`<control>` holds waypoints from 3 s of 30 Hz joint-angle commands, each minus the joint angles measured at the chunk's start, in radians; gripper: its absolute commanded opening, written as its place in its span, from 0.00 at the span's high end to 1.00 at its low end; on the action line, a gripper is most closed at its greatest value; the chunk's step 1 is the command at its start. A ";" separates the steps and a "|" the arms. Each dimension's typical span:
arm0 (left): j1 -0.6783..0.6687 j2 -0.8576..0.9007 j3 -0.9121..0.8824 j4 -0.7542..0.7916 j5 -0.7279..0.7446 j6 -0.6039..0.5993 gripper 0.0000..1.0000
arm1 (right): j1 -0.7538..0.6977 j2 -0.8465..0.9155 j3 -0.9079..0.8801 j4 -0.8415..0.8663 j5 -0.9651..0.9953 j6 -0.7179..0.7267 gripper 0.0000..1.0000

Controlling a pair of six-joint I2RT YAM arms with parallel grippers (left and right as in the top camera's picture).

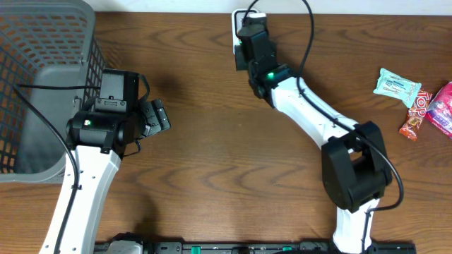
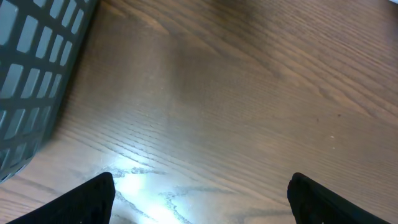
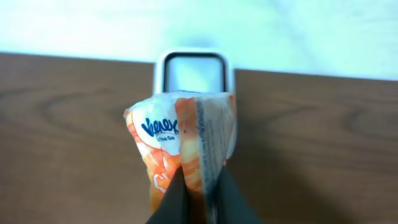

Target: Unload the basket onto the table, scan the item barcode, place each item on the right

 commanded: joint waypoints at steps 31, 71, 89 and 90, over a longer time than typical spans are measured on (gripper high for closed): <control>0.005 -0.005 -0.004 0.001 -0.013 -0.002 0.11 | -0.318 0.406 0.830 -0.854 0.367 0.117 0.99; 0.005 -0.005 -0.004 0.001 -0.012 -0.002 0.11 | -0.779 -0.131 0.826 -1.516 -0.244 0.257 0.02; 0.005 -0.005 -0.004 0.001 -0.012 -0.002 0.11 | -0.009 -0.697 0.340 -1.555 -0.009 0.377 0.01; 0.005 -0.005 -0.004 0.001 -0.012 -0.002 0.11 | 0.021 -0.736 0.276 -1.541 0.000 0.378 0.01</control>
